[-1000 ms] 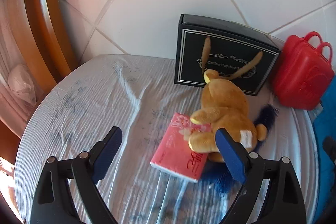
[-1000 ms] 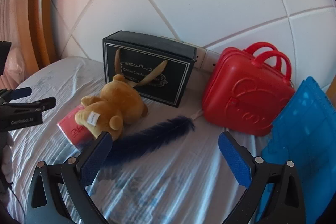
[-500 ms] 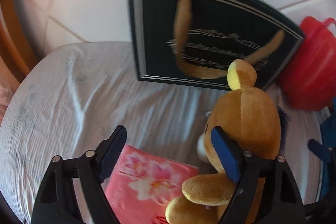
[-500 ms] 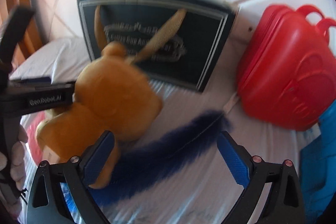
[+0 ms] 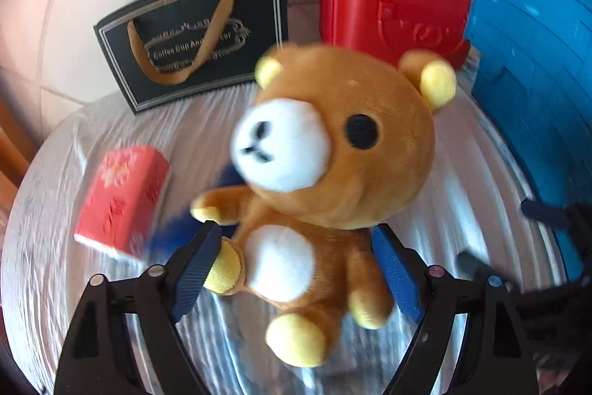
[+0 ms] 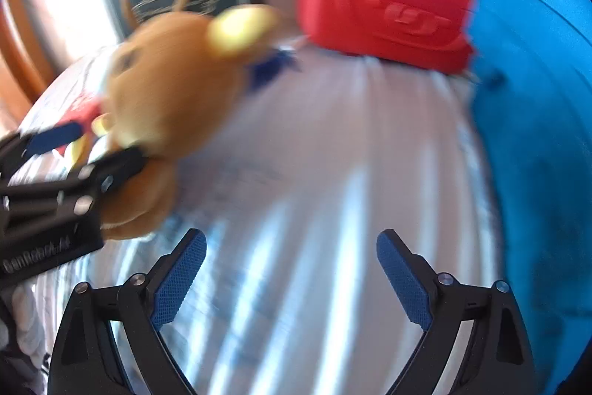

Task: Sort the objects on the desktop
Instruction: 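Close the right tool on the brown bear plush and lift it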

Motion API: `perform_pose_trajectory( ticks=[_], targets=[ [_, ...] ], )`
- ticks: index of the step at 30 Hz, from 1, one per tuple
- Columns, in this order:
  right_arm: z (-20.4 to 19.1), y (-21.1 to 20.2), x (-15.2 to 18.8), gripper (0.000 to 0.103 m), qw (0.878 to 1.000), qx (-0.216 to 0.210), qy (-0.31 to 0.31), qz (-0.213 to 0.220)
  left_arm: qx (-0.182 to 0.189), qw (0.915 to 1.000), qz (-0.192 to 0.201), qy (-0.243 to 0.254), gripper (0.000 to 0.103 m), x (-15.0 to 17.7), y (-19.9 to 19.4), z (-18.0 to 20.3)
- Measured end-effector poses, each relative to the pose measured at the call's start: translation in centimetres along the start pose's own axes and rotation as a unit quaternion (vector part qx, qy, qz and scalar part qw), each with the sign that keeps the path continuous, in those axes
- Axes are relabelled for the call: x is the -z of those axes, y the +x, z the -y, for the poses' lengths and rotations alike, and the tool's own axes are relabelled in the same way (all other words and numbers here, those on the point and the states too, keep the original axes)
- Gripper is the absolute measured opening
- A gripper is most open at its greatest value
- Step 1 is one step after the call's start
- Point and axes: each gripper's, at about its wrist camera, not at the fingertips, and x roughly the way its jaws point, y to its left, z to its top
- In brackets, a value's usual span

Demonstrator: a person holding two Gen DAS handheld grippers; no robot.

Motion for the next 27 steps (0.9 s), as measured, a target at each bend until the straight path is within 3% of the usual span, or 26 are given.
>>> perform_pose_trajectory(
  ticks=[3, 5, 7, 11, 14, 21, 27],
  targets=[
    [2.3, -2.0, 1.0, 0.095, 1.0, -0.005, 0.018, 0.012, -0.009, 0.9996, -0.025, -0.007, 0.083, 2.7, 0.4, 1.1],
    [3.0, -3.1, 1.5, 0.095, 1.0, -0.011, 0.014, 0.024, -0.037, 0.9991, -0.018, 0.001, 0.083, 3.9, 0.2, 2.0],
    [3.1, -4.1, 1.6, 0.095, 0.999, -0.018, 0.003, 0.036, -0.038, 0.9991, -0.019, -0.006, 0.083, 4.4, 0.0, 2.4],
    [3.3, -5.9, 1.5, 0.095, 0.998, -0.026, -0.018, 0.059, -0.017, 0.9997, -0.005, -0.016, 0.083, 4.5, -1.5, 2.9],
    [2.8, -6.7, 2.1, 0.095, 0.997, -0.018, -0.029, 0.068, -0.006, 0.9999, -0.005, 0.006, 0.083, 5.0, -2.2, 4.3],
    [3.4, -8.1, 4.4, 0.095, 0.997, -0.035, -0.036, 0.067, -0.019, 0.9997, -0.005, -0.018, 0.083, 7.2, -4.5, 5.1],
    [4.1, -7.2, 5.6, 0.095, 0.997, -0.054, -0.028, 0.051, -0.015, 0.999, 0.011, -0.041, 0.083, 6.7, -5.6, 5.6]
  ],
)
